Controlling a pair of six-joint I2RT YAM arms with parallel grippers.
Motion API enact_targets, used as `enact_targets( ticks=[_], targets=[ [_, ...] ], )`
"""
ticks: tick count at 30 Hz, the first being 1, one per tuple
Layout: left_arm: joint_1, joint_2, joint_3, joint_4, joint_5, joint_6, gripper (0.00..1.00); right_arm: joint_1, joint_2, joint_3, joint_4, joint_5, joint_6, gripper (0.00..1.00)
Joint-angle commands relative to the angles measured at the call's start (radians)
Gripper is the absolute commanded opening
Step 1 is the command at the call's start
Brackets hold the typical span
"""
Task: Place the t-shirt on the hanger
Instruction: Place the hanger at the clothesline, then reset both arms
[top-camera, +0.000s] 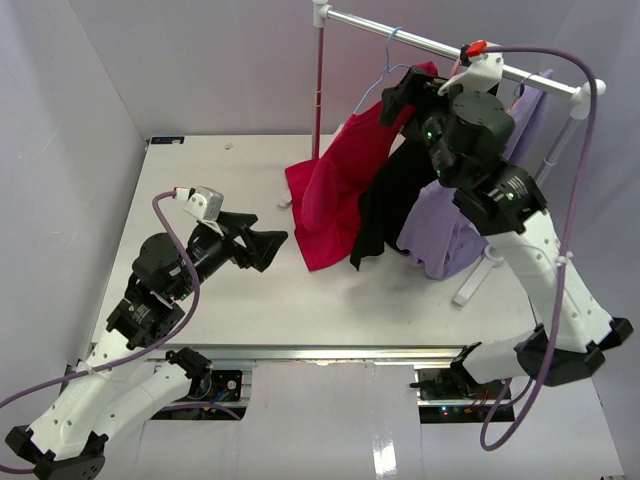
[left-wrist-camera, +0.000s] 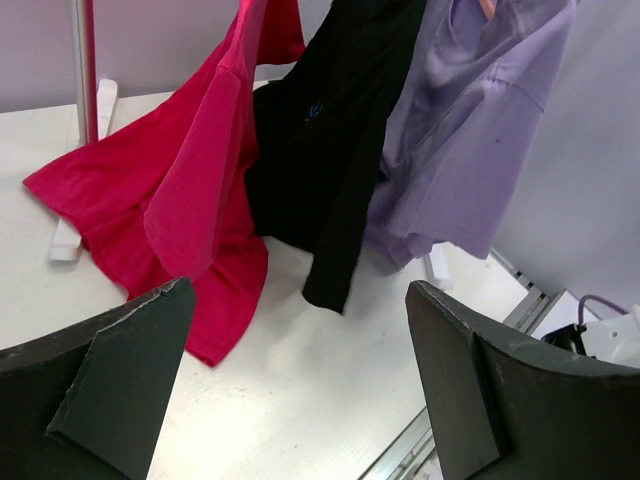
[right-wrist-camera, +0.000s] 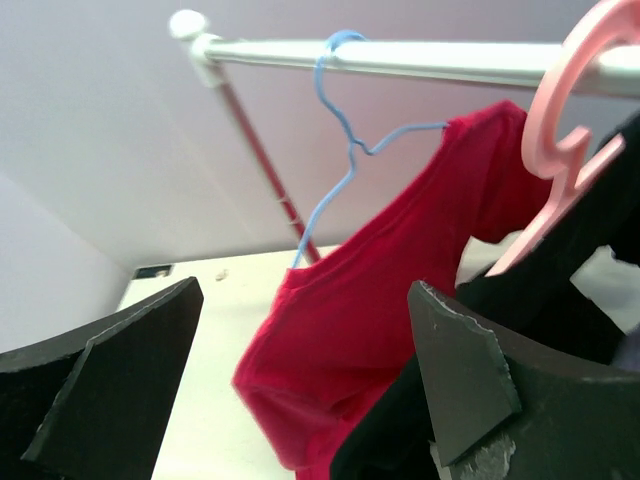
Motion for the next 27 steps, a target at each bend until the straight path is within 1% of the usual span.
enact_targets(
  ticks=[1,2,3,6,8,10,14,17,21,23,25,27],
  targets=[
    [0.001,0.044,-0.048,0.075,0.026,-0.072,0.98,0.009,-0.129,-0.144,-0.075,-0.298,-0.063,0.9],
    [0.001,0.046,-0.068,0.098,0.033,-0.096,0.98,0.016,-0.147,-0.174,-0.075,-0.349,-0.065,0.9],
    [0.001,0.047,-0.088,0.128,0.044,-0.114,0.98,0.023,-0.186,-0.243,-0.054,-0.393,-0.071,0.9],
    [0.001,0.052,-0.148,0.208,0.072,-0.151,0.98,0.042,-0.329,-0.498,0.049,-0.497,-0.094,0.9],
    [0.001,0.058,-0.163,0.208,0.079,-0.148,0.98,0.048,-0.435,-0.637,0.108,-0.527,-0.085,0.9],
    [0.001,0.053,-0.178,0.205,0.077,-0.146,0.98,0.058,-0.496,-0.759,0.132,-0.533,-0.077,0.9],
    [0.001,0.009,-0.225,0.23,0.117,-0.157,0.98,0.07,-0.644,-0.967,0.197,-0.555,-0.075,0.9],
    [0.001,-0.012,-0.25,0.242,0.127,-0.163,0.98,0.07,-0.719,-1.034,0.197,-0.55,-0.086,0.9],
    [-0.001,-0.02,-0.261,0.25,0.15,-0.167,0.98,0.07,-0.758,-1.082,0.175,-0.544,-0.121,0.9],
    [-0.001,-0.015,-0.261,0.248,0.154,-0.165,0.98,0.069,-0.775,-1.095,0.183,-0.579,-0.14,0.9],
    [-0.001,-0.013,-0.264,0.249,0.161,-0.165,0.98,0.07,-0.798,-1.107,0.197,-0.646,-0.162,0.9],
    [-0.001,-0.015,-0.276,0.25,0.163,-0.165,0.98,0.07,-0.822,-1.119,0.204,-0.662,-0.166,0.9]
  ],
)
